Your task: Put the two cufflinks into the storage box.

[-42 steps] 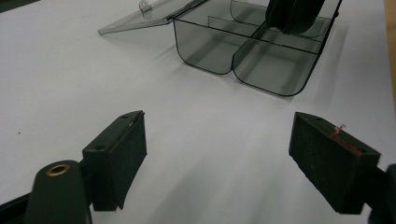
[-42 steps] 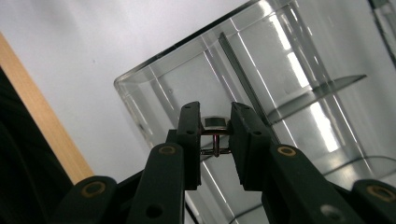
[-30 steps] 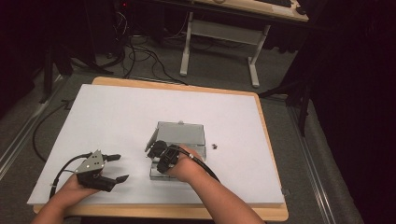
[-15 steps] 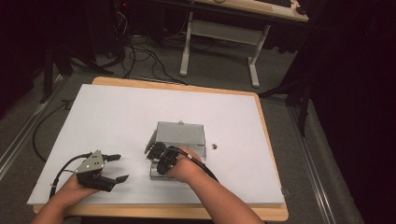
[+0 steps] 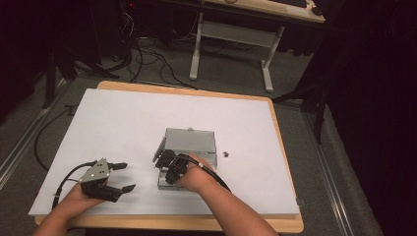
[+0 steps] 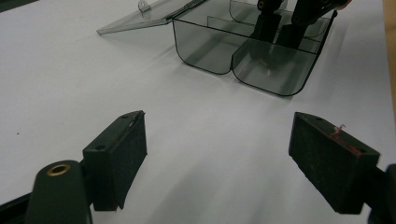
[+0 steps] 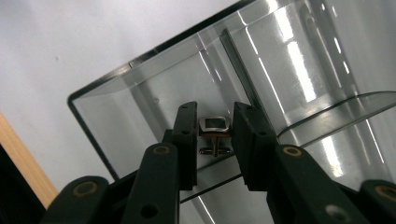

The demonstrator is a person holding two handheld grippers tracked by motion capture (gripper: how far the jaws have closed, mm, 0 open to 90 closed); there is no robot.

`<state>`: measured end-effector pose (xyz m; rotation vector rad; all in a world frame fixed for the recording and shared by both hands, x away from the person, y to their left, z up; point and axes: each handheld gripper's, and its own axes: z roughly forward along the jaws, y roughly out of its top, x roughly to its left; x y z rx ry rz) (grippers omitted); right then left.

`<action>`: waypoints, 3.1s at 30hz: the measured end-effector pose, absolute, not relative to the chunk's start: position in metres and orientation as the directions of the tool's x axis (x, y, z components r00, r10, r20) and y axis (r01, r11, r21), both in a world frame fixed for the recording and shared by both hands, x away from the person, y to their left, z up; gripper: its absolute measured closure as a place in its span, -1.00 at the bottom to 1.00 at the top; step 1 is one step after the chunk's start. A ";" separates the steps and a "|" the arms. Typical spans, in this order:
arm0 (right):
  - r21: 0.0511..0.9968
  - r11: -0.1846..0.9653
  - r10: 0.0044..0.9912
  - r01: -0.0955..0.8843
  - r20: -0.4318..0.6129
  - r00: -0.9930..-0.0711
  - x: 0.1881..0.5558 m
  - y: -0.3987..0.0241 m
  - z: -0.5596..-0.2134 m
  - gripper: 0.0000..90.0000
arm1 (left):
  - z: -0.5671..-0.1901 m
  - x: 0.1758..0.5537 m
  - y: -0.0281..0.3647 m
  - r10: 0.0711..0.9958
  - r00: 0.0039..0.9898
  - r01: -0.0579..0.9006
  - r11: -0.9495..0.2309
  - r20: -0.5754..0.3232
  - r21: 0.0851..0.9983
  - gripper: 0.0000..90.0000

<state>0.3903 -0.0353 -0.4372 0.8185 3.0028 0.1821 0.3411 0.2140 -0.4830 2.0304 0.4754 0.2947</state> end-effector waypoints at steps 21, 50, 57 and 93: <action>0.173 0.808 0.572 0.564 -0.001 -0.820 0.386 -0.081 -0.399 0.20 | -0.483 0.341 0.213 0.453 0.891 0.211 -0.432 0.008 0.877 -0.56; 0.192 0.621 0.776 0.760 -0.013 -0.631 0.380 -0.193 -0.381 0.31 | -0.483 0.341 0.213 0.453 0.891 0.213 -0.434 0.008 0.875 -0.56; 0.190 0.595 0.797 0.781 -0.016 -0.603 0.378 -0.209 -0.385 0.31 | -0.483 0.341 0.213 0.452 0.892 0.212 -0.437 0.009 0.874 -0.56; 0.167 0.458 0.884 0.873 0.020 -0.468 0.453 -0.225 -0.433 0.36 | -0.483 0.341 0.213 0.446 0.895 0.209 -0.435 0.008 0.876 -0.56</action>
